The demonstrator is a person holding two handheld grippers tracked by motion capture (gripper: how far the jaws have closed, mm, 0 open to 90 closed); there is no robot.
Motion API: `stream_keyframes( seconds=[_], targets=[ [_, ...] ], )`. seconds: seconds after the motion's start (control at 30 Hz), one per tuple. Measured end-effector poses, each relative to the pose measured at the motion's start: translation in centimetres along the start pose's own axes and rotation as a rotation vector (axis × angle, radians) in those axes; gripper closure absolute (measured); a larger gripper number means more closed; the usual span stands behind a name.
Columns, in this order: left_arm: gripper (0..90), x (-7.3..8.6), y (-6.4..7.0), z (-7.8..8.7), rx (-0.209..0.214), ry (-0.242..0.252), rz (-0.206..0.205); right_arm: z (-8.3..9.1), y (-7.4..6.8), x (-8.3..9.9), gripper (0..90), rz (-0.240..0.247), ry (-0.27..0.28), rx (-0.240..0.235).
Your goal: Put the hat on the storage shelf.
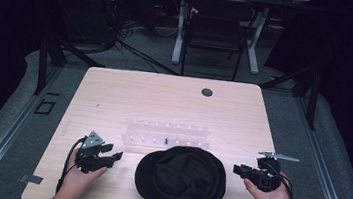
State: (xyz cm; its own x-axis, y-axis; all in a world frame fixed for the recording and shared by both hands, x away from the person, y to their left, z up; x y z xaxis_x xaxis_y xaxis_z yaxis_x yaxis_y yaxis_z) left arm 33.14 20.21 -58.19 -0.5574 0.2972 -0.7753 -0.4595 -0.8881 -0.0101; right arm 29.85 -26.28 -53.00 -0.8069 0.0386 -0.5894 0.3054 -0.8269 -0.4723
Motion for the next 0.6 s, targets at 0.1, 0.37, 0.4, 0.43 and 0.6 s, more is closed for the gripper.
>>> stream_keyframes(
  seconds=[0.1,0.37,0.4,0.43,0.6],
  targets=[
    [47.3,0.0,0.1,0.0,0.002,0.004,0.0,0.0,-0.1,-0.1,66.3,-0.009,-0.049,-0.01],
    [47.3,0.0,0.4,-0.1,0.011,-0.006,-0.009,-0.2,-0.6,-0.5,67.1,-0.033,-0.217,-0.005],
    [47.3,0.0,0.5,-0.1,0.01,-0.011,-0.013,-0.3,-0.7,-0.5,67.3,-0.033,-0.262,0.006],
    [47.3,0.0,0.5,0.0,0.013,-0.011,-0.015,-0.4,-0.8,-0.6,67.4,-0.042,-0.271,0.011],
    [47.3,0.0,0.6,-0.1,0.014,-0.001,-0.013,-0.6,-1.4,-1.1,67.4,-0.073,-0.321,-0.005]
  ],
)
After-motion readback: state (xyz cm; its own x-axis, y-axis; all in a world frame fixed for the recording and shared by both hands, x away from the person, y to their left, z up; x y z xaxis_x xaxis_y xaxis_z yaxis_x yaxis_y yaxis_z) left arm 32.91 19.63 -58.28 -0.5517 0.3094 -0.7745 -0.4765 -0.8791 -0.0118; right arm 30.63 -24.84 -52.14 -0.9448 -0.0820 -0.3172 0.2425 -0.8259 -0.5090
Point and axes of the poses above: each handheld gripper's, and its own axes: z roughly backward along the jaws, x roughly out of its underside, y roughly to its right, the point moved 4 cm from there along -z, roughly forward along the jaws, and after that the axes turned 10 degrees about -x, right-handed, at the moved point
